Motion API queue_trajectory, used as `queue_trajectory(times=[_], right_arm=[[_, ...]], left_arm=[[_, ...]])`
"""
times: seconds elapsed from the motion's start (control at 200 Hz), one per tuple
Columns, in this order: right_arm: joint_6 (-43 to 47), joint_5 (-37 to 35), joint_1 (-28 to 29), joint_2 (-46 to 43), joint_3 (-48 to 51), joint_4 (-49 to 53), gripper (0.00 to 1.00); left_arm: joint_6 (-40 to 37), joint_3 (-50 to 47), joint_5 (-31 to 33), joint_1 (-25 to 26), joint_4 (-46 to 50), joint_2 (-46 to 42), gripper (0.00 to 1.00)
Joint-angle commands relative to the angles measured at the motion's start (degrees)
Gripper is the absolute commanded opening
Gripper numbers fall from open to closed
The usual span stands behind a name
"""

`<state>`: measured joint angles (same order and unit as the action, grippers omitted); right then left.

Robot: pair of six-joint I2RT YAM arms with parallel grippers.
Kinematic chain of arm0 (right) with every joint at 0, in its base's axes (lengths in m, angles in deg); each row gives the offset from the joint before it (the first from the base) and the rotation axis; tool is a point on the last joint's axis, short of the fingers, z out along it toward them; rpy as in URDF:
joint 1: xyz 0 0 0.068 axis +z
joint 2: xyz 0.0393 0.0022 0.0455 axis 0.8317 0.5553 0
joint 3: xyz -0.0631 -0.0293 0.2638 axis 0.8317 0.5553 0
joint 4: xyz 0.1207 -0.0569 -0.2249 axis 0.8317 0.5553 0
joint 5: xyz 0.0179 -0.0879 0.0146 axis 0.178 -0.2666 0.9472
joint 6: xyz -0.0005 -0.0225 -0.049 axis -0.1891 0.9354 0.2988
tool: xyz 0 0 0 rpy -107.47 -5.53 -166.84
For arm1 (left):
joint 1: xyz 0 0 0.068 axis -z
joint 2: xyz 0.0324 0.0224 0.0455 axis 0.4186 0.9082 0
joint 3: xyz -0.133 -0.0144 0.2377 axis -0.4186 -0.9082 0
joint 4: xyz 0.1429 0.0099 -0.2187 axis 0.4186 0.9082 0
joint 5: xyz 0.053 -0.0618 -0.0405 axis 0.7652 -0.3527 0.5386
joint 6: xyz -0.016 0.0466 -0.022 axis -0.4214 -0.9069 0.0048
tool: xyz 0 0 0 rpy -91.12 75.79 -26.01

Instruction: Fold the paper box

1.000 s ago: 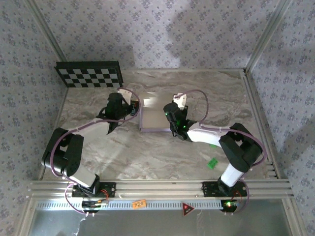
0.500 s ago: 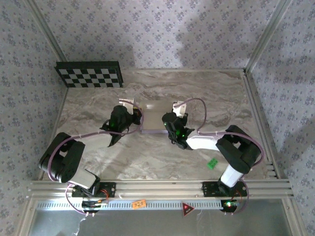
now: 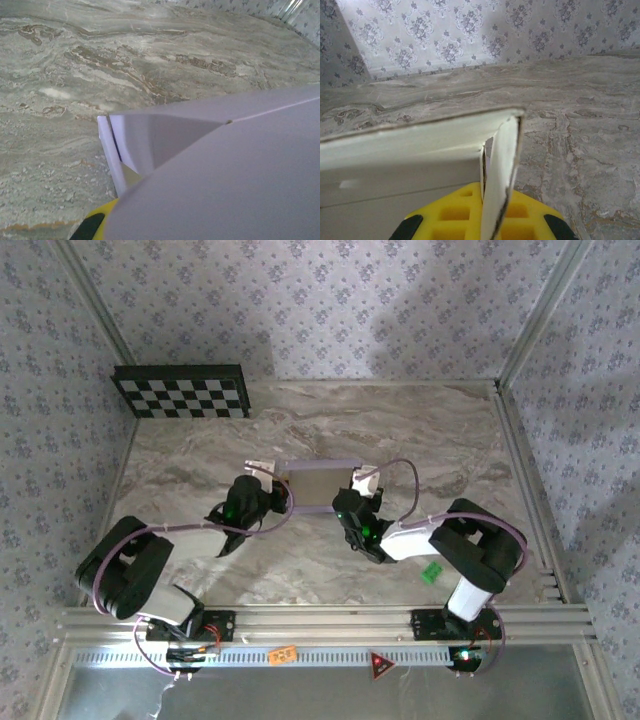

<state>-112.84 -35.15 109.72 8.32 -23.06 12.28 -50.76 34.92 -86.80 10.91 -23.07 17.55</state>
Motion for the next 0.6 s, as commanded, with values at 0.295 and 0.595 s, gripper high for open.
queue_trajectory(times=[0.295,0.595], right_arm=[[0.7,2.1,1.4,2.6,3.4,-1.2,0.0],[1.2,2.2,1.3,3.4,3.0,-1.1,0.0]], left_arm=[[-1.7,-1.6,-2.3,0.2,22.4,-19.8,0.31],[-2.6,4.4,-4.4,-1.8,36.2,-31.9,0.39]])
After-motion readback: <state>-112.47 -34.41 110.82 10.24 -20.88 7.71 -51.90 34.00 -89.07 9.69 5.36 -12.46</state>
